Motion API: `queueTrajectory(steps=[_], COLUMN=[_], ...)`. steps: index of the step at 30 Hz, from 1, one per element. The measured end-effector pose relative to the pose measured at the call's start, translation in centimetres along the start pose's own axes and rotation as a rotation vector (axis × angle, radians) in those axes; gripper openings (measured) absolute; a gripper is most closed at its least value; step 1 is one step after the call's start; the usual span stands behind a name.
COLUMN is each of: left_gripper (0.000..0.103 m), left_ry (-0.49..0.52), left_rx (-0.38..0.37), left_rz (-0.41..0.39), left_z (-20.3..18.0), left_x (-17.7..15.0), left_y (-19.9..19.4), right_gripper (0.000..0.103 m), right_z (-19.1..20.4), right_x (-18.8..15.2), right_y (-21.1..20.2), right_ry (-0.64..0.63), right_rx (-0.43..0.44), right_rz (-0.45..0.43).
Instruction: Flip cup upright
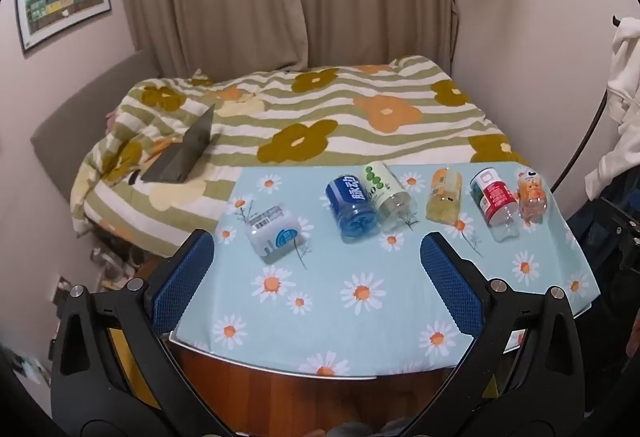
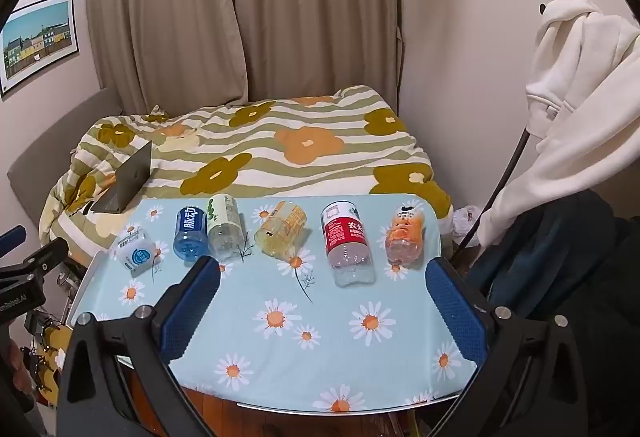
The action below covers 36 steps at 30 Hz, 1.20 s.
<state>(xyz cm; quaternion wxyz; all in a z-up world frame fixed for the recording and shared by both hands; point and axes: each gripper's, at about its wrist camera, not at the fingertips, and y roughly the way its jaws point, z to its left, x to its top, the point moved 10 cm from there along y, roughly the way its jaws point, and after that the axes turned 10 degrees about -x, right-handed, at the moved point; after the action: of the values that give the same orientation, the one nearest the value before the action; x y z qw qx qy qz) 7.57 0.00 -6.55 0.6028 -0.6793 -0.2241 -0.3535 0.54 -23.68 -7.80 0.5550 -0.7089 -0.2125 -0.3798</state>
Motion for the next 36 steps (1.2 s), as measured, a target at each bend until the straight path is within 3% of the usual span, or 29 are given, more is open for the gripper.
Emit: queueTrajectory(steps=[36], left_gripper=[0.103], left_ry=[-0.004], left_rx=[-0.014], left_rz=[-0.015], left_z=[-0.28], left_x=[0.24], left_y=[0.63], right_gripper=[0.103], right_z=[0.21], right_x=[-0.02], right_y=[0.02], right_ry=[-0.003], right_rx=[-0.009], right_rz=[-0.002])
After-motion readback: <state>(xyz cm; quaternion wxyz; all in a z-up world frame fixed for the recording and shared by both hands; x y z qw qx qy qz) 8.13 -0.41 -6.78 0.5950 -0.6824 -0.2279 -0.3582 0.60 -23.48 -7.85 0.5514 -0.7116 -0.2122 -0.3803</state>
